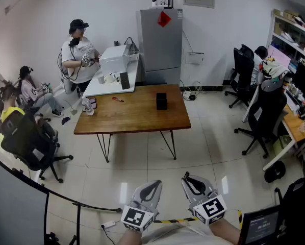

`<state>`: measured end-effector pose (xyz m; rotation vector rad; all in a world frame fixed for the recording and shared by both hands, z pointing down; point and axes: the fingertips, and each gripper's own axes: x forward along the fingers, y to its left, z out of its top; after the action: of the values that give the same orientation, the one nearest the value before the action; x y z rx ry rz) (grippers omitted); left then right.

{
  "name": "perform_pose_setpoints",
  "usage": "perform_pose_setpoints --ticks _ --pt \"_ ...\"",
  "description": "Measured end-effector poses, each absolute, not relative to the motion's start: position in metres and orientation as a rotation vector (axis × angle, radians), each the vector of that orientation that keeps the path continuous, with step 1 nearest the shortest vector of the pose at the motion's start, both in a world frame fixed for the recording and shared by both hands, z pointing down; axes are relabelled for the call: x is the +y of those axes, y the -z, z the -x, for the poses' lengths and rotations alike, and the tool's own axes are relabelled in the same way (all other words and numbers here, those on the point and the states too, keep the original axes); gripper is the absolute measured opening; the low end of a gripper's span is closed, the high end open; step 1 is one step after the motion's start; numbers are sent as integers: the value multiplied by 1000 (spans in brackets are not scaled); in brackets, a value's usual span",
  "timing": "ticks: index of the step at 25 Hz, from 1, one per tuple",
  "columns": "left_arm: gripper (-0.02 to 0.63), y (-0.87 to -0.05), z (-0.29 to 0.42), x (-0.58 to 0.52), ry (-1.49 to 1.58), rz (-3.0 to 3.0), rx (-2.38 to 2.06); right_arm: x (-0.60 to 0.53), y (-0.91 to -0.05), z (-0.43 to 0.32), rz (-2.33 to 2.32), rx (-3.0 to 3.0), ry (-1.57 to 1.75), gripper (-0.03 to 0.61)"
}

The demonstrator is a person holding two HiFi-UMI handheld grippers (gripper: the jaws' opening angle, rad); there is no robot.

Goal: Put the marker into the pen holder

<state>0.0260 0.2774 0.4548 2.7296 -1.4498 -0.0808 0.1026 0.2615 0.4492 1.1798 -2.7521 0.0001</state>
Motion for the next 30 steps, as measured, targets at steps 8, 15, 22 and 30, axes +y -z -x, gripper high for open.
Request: perform_pose_setpoints --ticks 8,15,22,30 --pt "15 -468 5 279 108 -2688 -1450 268 -466 -87 -1208 -2715 -20 37" --pt "15 -477 6 253 96 -2698 -1421 240 -475 -73 -1174 -2719 -40 37" --pt "15 -476 8 172 77 -2680 -1479 163 -478 -69 -1099 -2775 -38 37" --pt "15 -463 -8 50 54 -2706 -1550 35 -467 -77 -1026 -2821 -12 37"
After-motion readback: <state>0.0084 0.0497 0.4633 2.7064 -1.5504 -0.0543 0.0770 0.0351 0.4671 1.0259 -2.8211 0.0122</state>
